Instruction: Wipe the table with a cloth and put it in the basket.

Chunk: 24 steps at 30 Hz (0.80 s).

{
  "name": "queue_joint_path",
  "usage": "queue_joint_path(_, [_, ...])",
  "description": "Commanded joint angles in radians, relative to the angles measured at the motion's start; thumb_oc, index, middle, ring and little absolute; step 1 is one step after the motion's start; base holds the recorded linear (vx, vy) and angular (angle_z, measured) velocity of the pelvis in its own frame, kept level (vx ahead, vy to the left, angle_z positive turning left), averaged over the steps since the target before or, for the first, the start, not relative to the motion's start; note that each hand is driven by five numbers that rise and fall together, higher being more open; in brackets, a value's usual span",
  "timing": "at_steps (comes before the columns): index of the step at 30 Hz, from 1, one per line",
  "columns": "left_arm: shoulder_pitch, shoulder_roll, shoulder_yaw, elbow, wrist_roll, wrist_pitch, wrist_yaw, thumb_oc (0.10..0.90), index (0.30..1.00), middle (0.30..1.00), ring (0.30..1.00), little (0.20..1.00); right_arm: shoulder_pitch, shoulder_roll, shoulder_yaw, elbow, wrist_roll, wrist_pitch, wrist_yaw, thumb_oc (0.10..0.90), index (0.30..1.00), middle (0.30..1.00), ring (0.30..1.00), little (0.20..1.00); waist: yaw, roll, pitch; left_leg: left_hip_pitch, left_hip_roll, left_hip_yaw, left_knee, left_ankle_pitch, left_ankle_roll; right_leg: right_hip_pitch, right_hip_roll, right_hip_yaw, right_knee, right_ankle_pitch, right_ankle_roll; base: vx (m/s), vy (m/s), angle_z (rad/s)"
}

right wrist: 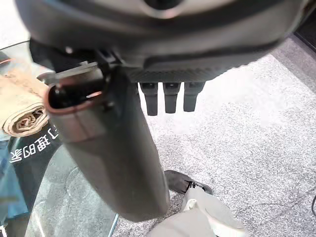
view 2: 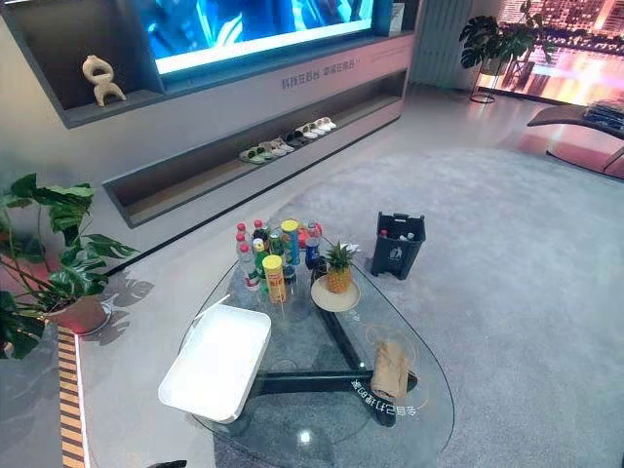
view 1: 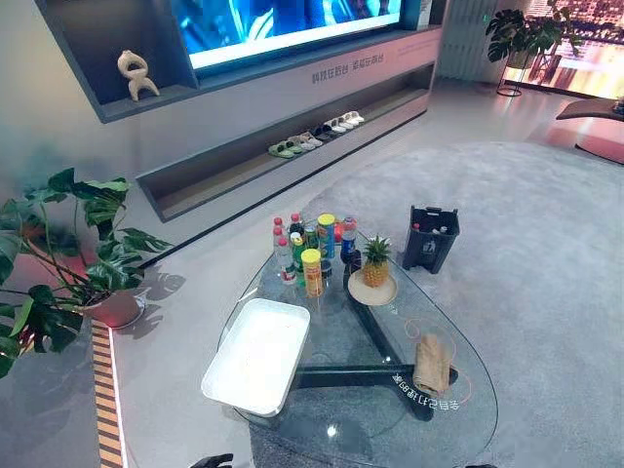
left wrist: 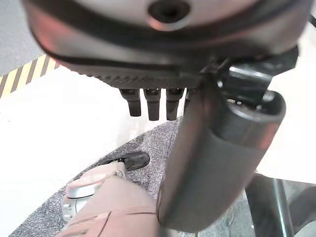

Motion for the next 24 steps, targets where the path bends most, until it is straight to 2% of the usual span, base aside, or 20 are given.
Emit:
queue_joint_path(1, [-0.109, 0.033, -0.005, 0.071, 0.027, -0.009, 0.0, 0.8, 0.9, 0.9, 0.9, 0.9, -0.079, 0.001, -0.006, 0.064, -0.004, -0.003, -0.036, 0.8, 0.9, 0.9, 0.9, 0.9, 0.019, -0.039, 0.036, 0.037, 0.005, -0.004, 0.006, -0.09, -0.007, -0.023, -0.074, -0.017, 0.005, 0.023, 0.05, 0.13, 0.089, -0.27])
queue_joint_path(24, [-0.11, 0.029, -0.013, 0.062, 0.005, -0.026, -0.001, 0.8, 0.9, 0.9, 0.9, 0.9, -0.08, 0.001, -0.003, 0.068, 0.007, -0.007, -0.046, 0.8, 0.9, 0.9, 0.9, 0.9, 0.019, -0.034, 0.037, 0.035, 0.001, -0.008, 0.006, -0.09, -0.006, -0.023, -0.074, -0.02, 0.005, 0.021, 0.049, 0.0, 0.0, 0.0])
